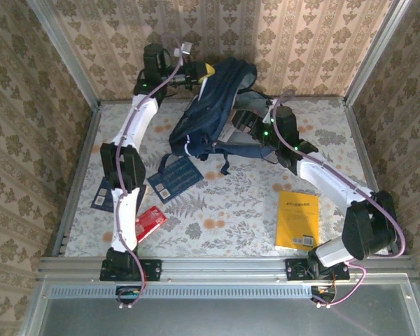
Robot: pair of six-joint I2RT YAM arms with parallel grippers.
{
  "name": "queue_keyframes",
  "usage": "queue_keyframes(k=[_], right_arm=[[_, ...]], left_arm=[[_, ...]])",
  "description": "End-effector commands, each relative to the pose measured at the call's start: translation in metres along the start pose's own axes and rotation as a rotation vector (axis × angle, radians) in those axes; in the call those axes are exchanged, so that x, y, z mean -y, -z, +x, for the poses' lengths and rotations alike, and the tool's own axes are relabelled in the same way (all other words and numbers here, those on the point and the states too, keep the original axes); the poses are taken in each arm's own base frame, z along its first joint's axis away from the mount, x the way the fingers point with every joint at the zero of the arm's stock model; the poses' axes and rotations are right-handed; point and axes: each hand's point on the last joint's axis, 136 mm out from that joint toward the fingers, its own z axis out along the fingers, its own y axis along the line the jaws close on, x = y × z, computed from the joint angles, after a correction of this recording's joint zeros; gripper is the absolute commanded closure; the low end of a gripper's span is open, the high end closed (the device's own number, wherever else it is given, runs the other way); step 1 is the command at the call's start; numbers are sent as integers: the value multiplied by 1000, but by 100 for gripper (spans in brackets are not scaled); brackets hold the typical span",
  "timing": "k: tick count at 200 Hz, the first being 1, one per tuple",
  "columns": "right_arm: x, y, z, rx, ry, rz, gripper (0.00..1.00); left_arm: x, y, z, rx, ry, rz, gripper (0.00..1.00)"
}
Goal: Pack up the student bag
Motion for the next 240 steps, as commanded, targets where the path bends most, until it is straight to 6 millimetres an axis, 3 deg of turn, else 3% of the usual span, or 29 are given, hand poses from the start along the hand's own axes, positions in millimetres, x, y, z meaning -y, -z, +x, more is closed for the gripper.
queue_keyframes(k=[1,43,73,98,128,144,160,183,197,228,240], right_arm=[[19,19,3,-10,126,121,6],[25,46,-1,15,200,153,10],[50,71,0,47,244,273,13],[58,96,-3,109,270,312,15],[43,104,5,126,304,189,15],[22,97,19,70,323,34,14],[-1,89,36,-6,315,-135,14],[-5,85,35,23,241,-208,17],[-8,88,30,46,224,-225,22],[-15,99,24,69,236,-229,41],[-18,103,25,68,238,-244,49]], left_arm=[[45,34,-32,104,-176,47,100],[6,39,-31,92,-124,-11,100],[-27,16,-9,28,-64,-31,100],[-39,-13,15,-36,-63,-55,100],[-49,-52,45,-114,-48,-48,100],[-54,-69,64,-163,-44,-52,100],[-58,-81,81,-203,-41,-58,100],[-62,-88,92,-225,-40,-63,100],[-58,-100,109,-259,-48,-67,100],[-84,-93,107,-253,-58,-183,100],[-91,-90,106,-248,-41,-213,89]])
